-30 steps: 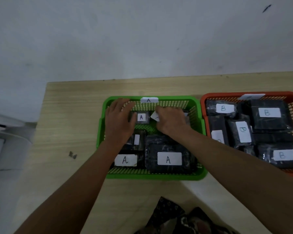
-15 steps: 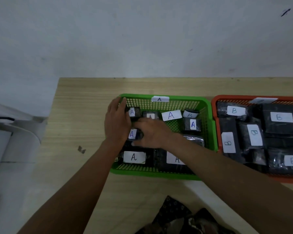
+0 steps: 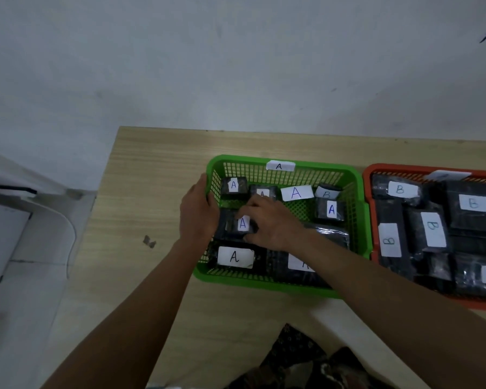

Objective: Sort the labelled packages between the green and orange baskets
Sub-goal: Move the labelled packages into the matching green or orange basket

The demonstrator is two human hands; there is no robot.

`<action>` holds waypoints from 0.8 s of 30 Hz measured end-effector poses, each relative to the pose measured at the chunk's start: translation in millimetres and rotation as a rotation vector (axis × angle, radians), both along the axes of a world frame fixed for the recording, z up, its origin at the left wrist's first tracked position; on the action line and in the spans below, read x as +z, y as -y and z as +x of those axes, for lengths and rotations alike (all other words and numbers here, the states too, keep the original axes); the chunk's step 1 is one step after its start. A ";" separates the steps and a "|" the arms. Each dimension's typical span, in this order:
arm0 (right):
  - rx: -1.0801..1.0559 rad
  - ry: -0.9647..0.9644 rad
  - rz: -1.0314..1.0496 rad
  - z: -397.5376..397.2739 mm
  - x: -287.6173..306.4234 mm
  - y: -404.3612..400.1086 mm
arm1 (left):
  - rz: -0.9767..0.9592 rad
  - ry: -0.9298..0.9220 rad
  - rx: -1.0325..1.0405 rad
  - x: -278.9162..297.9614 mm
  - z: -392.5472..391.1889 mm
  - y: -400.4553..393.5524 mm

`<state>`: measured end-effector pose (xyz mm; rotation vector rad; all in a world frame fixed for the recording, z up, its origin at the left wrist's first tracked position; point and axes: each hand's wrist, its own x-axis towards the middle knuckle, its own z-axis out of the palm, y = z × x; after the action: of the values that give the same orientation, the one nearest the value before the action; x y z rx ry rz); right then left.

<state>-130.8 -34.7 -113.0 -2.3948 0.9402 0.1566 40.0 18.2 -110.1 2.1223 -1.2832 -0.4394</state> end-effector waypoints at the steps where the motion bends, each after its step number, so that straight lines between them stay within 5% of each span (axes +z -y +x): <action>1: -0.015 0.020 -0.002 -1.5 2.6 -0.4 | 0.004 0.002 -0.002 0.9 -0.7 -0.1; 6: -0.313 0.162 -0.216 -23.4 16.9 8.1 | 0.030 -0.010 -0.004 2.6 -1.3 -0.5; 10: -0.620 0.024 -0.375 -60.6 22.2 36.5 | 0.046 -0.018 -0.005 3.8 -3.1 -2.4; 14: -0.591 -0.151 -0.300 -86.6 14.7 51.0 | 0.041 -0.006 0.010 4.3 -5.0 -3.3; 24: -0.675 -0.210 -0.127 -79.1 13.9 66.5 | 0.075 0.025 -0.005 4.2 -4.8 -1.6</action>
<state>-209.8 -101.2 -99.1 -2.0570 1.8423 0.0914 35.2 19.7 -105.9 2.1934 -1.3045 -0.4712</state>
